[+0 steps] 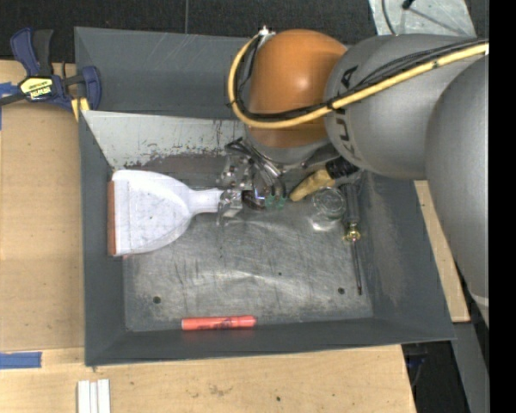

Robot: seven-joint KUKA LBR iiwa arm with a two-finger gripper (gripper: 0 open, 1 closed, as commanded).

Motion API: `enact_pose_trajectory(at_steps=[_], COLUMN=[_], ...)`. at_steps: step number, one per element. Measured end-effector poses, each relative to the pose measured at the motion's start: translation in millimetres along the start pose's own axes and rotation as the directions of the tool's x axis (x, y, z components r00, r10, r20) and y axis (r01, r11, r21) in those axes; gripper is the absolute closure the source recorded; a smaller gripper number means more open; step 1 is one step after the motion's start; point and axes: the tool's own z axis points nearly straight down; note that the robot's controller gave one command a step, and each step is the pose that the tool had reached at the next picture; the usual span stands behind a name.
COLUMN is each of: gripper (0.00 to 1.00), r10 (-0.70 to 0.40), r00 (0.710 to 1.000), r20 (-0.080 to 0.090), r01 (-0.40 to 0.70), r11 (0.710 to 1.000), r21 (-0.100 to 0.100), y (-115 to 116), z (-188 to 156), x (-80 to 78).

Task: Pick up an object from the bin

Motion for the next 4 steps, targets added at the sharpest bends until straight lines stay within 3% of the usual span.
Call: enact_pose_trajectory(at_steps=[1,2,3,4], gripper=[1.0,1.0,1.0,1.0], r10=[0.018,0.073,0.119,0.149], r00=[1.0,0.997,0.993,0.989], r20=[0.021,-0.005,0.021,-0.004], r01=[-0.018,-0.073,-0.119,-0.149], r11=[1.0,0.997,0.993,0.989], r21=[-0.004,0.004,-0.007,0.006], y=[6,9,10,10], z=[5,-8,3,11], x=[-7.9,-3.0,-3.2,-1.2])
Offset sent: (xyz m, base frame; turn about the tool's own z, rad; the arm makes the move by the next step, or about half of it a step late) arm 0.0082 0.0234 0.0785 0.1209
